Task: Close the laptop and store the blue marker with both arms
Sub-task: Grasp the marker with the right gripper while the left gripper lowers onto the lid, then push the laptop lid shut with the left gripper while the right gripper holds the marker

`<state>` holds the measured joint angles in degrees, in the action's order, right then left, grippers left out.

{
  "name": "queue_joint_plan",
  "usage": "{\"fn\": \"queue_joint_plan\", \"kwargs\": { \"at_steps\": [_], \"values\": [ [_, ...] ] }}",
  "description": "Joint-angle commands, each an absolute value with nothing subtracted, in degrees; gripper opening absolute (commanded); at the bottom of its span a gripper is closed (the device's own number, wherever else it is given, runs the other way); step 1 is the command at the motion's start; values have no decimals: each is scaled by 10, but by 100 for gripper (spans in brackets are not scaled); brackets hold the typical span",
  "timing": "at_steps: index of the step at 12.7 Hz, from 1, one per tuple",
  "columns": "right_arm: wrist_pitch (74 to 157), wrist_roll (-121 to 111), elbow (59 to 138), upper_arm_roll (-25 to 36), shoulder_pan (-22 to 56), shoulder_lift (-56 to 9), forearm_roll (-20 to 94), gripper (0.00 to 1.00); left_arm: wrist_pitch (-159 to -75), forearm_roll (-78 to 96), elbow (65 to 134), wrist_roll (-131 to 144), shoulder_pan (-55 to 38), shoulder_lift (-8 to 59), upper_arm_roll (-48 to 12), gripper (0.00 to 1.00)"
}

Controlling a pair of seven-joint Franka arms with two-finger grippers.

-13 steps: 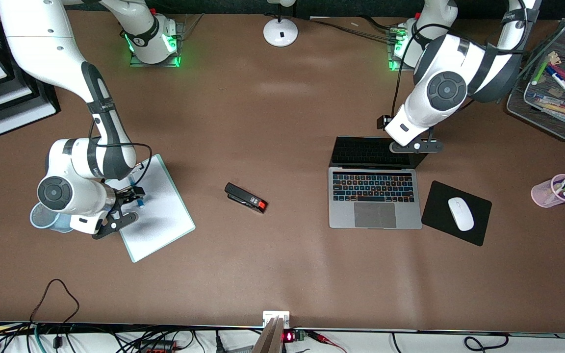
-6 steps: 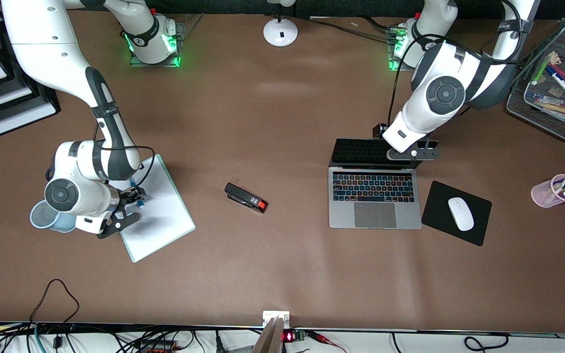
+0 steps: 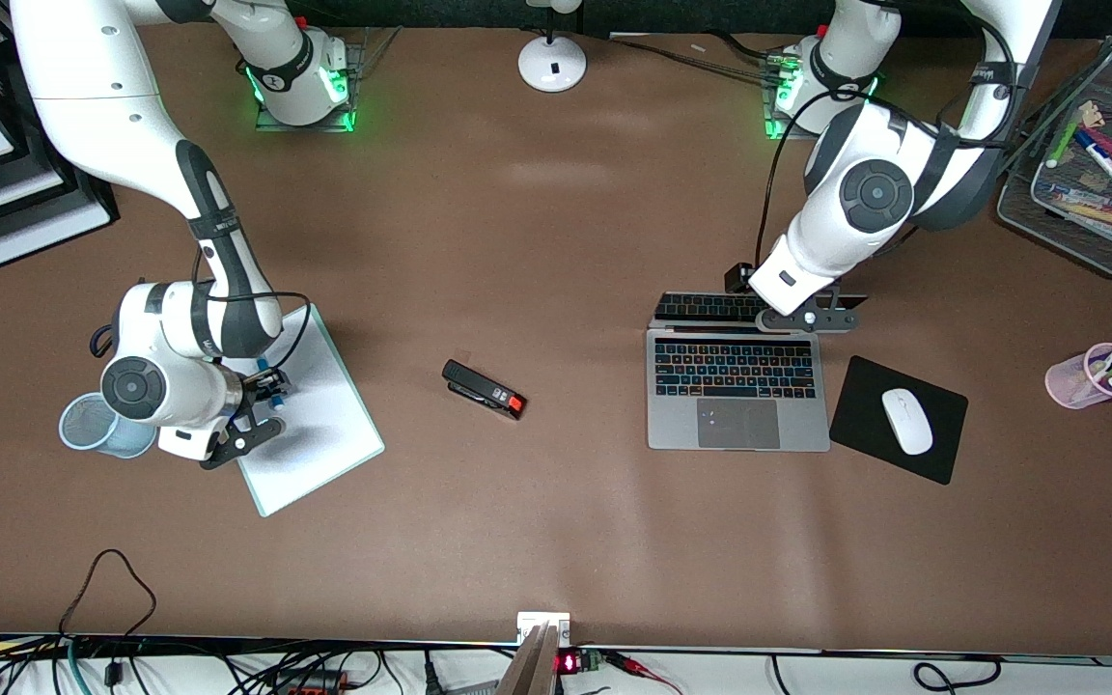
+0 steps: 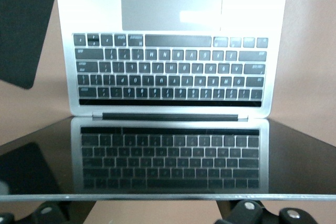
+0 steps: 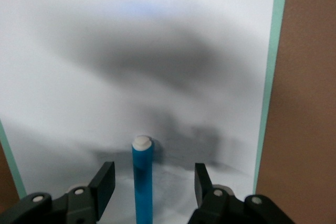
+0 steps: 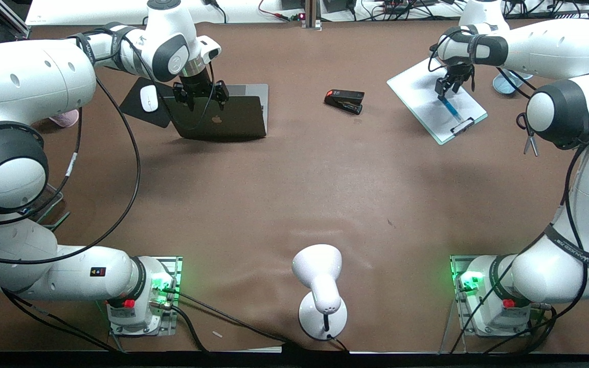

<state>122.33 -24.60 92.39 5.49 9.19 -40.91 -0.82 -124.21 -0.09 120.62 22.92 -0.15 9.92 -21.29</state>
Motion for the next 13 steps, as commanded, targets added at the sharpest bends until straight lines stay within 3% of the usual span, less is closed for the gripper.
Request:
{"fn": "queue_joint_plan", "kwargs": {
  "at_steps": [1, 13],
  "values": [
    [1230, -246, 932, 53, 92, -406, -7, 62, -1276, 7, 1201, 228, 5, 114, -215, 100],
    [1231, -245, 935, 53, 94, -407, -6, 45, -1461, 2, 1179, 229, 5, 235, -209, 100]
  ]
}}
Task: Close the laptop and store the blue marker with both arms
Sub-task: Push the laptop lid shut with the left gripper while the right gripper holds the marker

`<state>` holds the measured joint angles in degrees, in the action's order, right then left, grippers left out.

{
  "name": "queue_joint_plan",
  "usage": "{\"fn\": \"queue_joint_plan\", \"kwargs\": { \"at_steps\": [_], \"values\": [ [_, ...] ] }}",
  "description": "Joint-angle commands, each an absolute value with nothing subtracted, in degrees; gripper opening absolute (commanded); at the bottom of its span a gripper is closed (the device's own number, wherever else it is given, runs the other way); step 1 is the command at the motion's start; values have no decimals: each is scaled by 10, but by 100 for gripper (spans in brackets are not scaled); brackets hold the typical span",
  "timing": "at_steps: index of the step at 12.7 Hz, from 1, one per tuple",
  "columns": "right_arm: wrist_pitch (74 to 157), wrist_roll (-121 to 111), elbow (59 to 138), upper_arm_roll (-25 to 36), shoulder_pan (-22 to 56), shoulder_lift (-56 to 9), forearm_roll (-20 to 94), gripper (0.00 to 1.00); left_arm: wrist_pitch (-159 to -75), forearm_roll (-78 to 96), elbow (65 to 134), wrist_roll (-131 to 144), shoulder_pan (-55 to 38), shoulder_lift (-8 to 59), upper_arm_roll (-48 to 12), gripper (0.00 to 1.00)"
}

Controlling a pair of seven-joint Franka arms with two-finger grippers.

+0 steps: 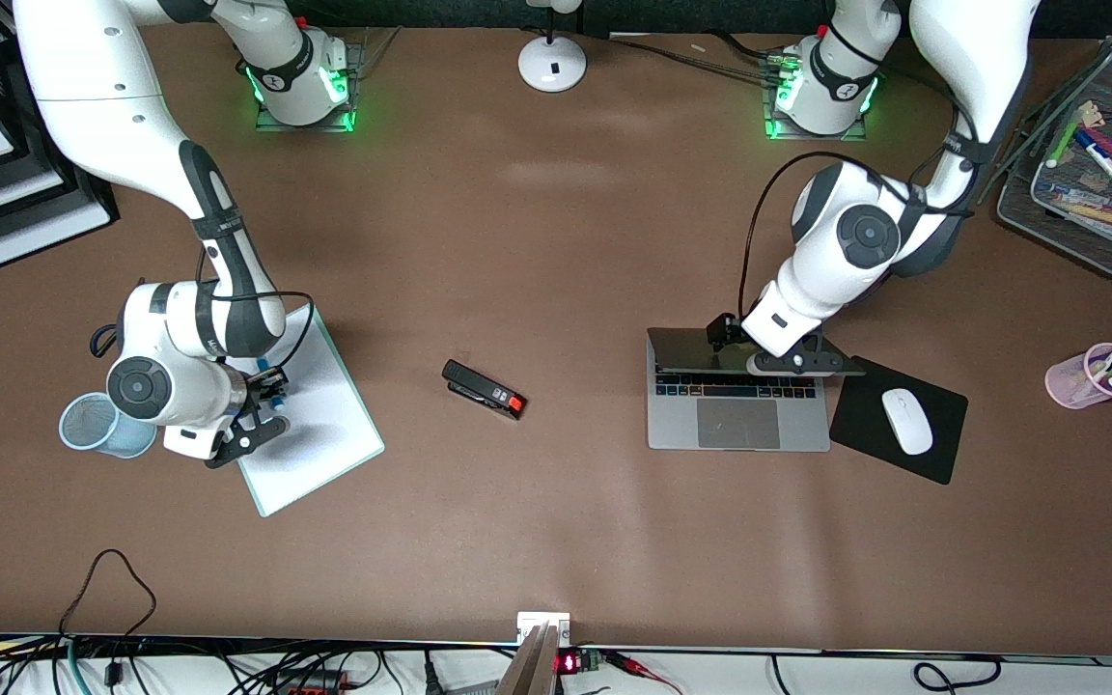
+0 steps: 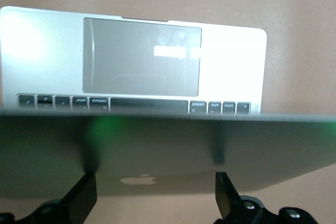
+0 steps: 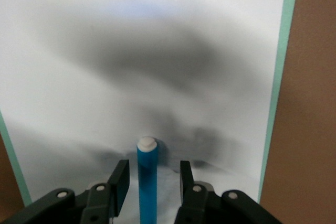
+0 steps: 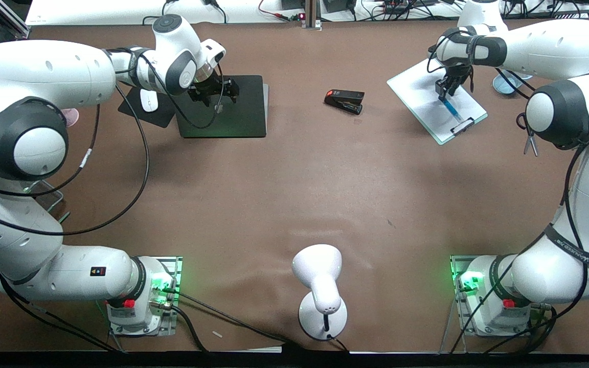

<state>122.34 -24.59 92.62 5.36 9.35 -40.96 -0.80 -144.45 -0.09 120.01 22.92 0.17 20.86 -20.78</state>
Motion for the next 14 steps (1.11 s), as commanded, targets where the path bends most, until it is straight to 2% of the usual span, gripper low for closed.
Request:
{"fn": "queue_joint_plan", "kwargs": {
  "at_steps": [1, 7, 8, 14],
  "values": [
    [1231, -245, 935, 53, 94, -408, -6, 45, -1462, 2, 1176, 229, 5, 242, -209, 100],
    [1240, -243, 936, 52, 96, -411, -5, 41, -1529, 1, 1170, 230, 4, 293, -205, 100],
    [1240, -243, 936, 52, 95, -411, -6, 36, -1531, 1, 1167, 230, 4, 300, -204, 100],
    [1241, -243, 937, 52, 95, -415, -5, 35, -1531, 0, 1142, 232, -3, 337, -190, 100]
  ]
}}
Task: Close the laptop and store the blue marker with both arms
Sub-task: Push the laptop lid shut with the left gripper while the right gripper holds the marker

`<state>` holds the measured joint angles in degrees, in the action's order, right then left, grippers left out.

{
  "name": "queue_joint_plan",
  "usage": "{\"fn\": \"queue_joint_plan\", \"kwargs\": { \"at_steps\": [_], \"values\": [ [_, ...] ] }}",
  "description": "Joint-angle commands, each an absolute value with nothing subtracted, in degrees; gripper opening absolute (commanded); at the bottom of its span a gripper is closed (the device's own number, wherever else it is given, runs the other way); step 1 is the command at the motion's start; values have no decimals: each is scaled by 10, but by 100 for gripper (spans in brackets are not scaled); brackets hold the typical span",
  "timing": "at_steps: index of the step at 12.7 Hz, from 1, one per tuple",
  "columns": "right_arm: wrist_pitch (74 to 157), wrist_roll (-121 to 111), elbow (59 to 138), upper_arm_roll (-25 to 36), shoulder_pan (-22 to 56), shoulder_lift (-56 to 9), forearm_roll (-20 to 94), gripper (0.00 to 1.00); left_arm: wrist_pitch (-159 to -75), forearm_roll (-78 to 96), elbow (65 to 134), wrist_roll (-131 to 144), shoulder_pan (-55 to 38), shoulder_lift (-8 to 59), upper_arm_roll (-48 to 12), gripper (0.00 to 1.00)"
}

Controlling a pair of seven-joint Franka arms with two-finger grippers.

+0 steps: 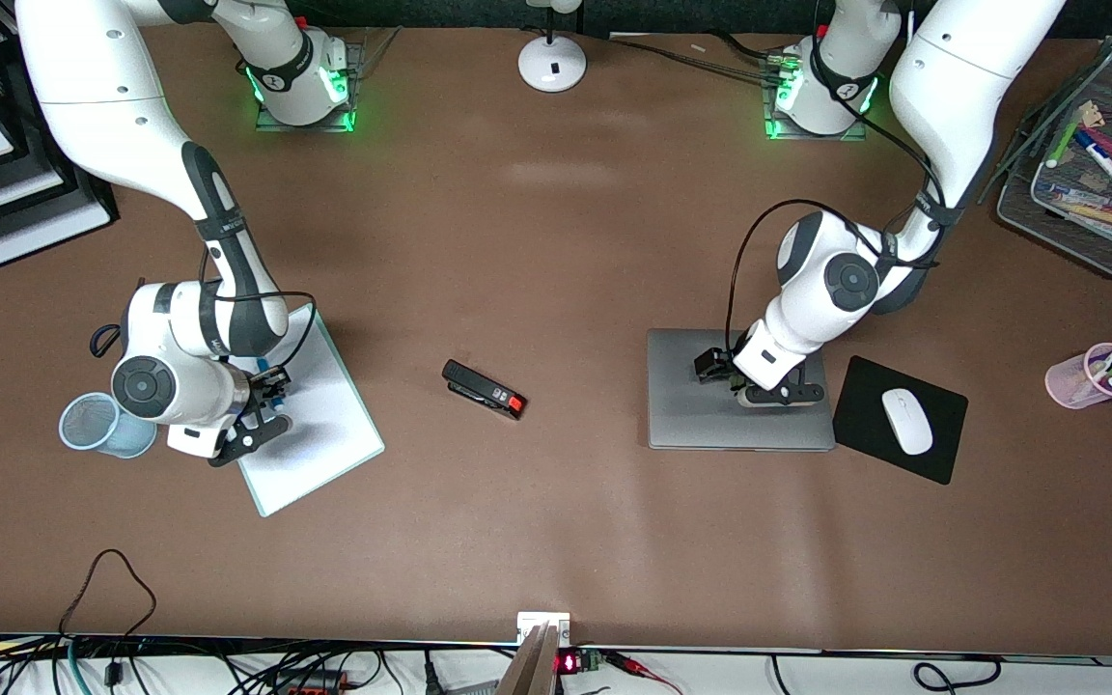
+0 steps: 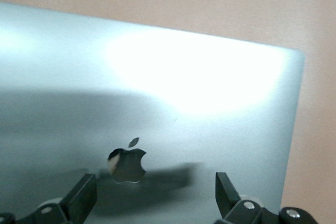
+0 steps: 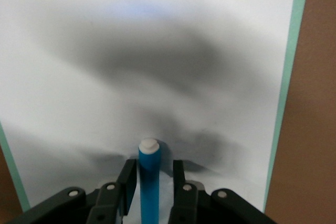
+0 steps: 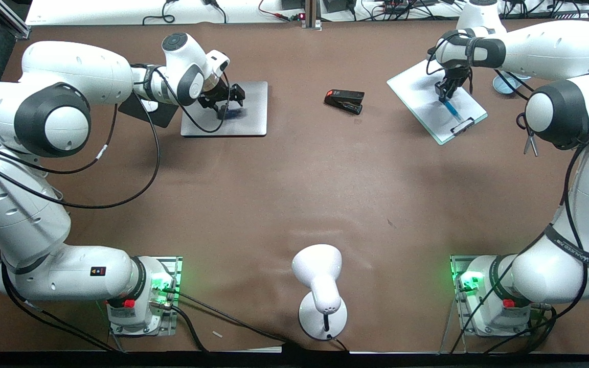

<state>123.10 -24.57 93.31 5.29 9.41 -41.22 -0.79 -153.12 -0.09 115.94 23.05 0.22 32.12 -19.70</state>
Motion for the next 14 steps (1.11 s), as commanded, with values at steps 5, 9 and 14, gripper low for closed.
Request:
{"fn": "queue_joint_plan", "kwargs": {
  "at_steps": [5, 9, 14],
  "values": [
    [1240, -243, 936, 52, 98, -415, -5, 23, -1528, 0, 1136, 232, -2, 340, -190, 100],
    [1236, -243, 932, 52, 98, -414, -4, 0, -1518, -1, 1135, 232, 3, 321, -189, 100],
    [1224, -228, 899, 54, 98, -395, 18, 0, -1431, -1, 1100, 232, 5, 294, -189, 100]
  ]
}}
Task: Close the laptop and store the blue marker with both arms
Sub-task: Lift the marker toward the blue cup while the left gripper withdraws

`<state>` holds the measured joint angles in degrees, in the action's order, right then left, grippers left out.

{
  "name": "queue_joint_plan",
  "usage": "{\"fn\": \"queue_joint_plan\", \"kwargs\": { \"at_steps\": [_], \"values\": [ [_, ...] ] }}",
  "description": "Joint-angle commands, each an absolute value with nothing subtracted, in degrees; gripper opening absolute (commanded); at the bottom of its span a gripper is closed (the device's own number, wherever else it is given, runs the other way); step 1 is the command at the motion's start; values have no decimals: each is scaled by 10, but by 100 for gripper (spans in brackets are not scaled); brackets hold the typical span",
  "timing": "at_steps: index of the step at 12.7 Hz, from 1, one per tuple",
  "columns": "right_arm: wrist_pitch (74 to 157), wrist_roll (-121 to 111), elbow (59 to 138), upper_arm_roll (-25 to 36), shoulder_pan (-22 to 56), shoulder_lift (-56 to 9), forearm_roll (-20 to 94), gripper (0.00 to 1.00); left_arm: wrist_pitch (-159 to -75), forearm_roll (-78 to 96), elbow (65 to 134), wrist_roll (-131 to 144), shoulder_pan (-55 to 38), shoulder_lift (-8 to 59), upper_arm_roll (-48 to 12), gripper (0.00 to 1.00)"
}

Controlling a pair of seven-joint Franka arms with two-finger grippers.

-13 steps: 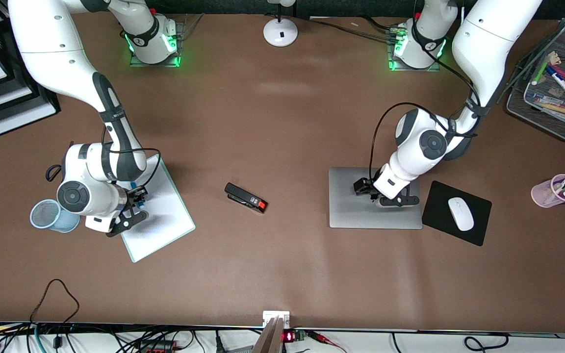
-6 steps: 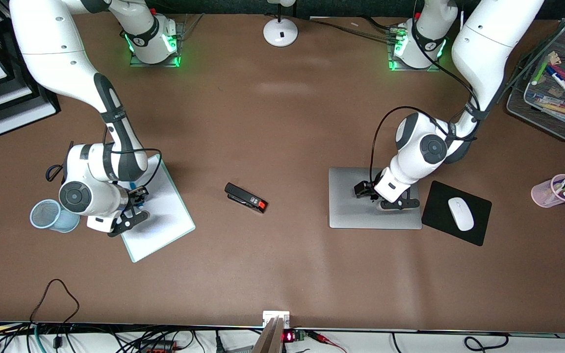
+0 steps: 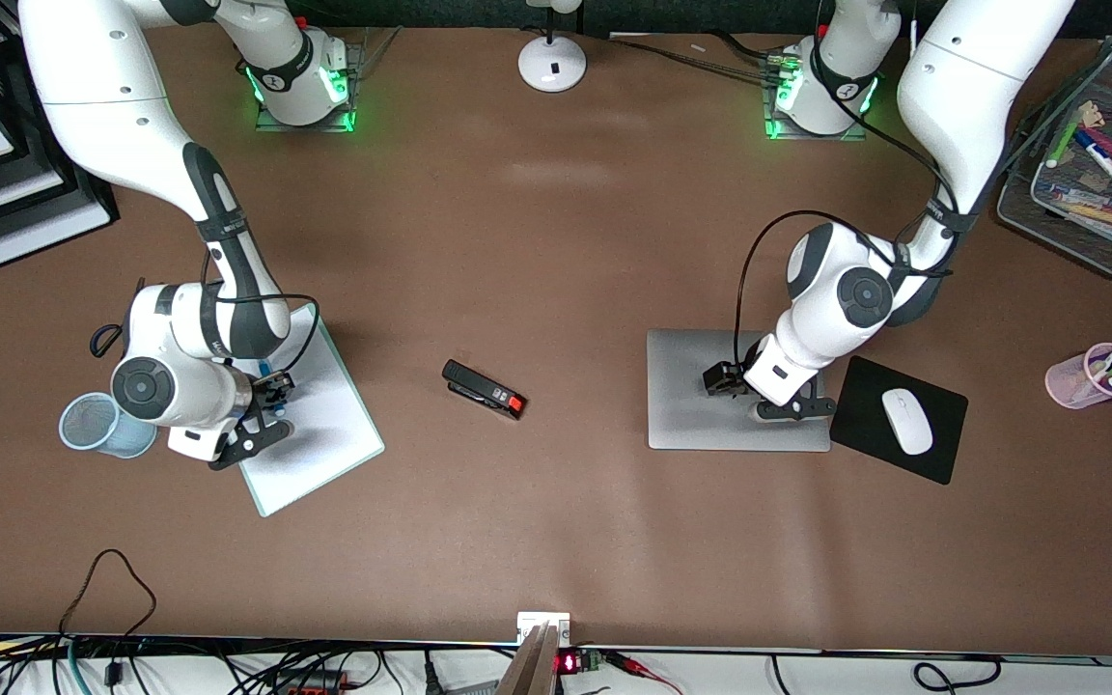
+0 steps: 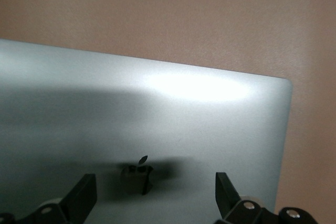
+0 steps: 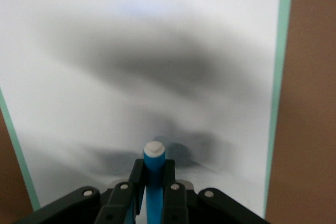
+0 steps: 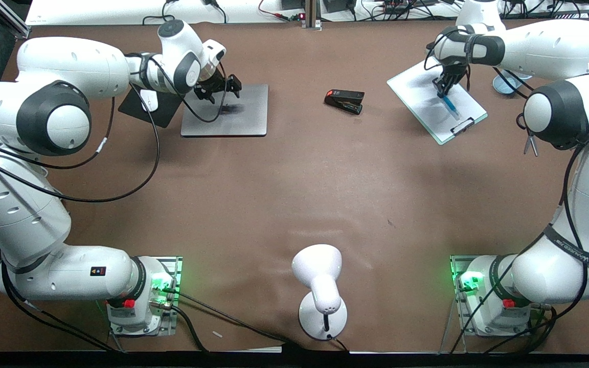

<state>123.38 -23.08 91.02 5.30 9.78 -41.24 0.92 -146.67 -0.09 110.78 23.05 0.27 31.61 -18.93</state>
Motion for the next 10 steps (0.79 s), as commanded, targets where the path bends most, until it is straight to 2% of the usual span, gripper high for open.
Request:
{"fn": "queue_joint_plan", "kwargs": {
  "at_steps": [1, 6, 10],
  "values": [
    [1222, -228, 895, 54, 97, -383, 17, 0, -1415, -1, 1096, 232, 5, 289, -189, 100],
    [1214, -309, 895, 59, 67, -283, 14, 0, -1355, -1, 1070, 232, 9, 258, -189, 100],
    [1216, -440, 875, 59, 2, -259, 41, 0, -1295, -1, 1049, 232, 11, 223, -188, 100]
  ]
}}
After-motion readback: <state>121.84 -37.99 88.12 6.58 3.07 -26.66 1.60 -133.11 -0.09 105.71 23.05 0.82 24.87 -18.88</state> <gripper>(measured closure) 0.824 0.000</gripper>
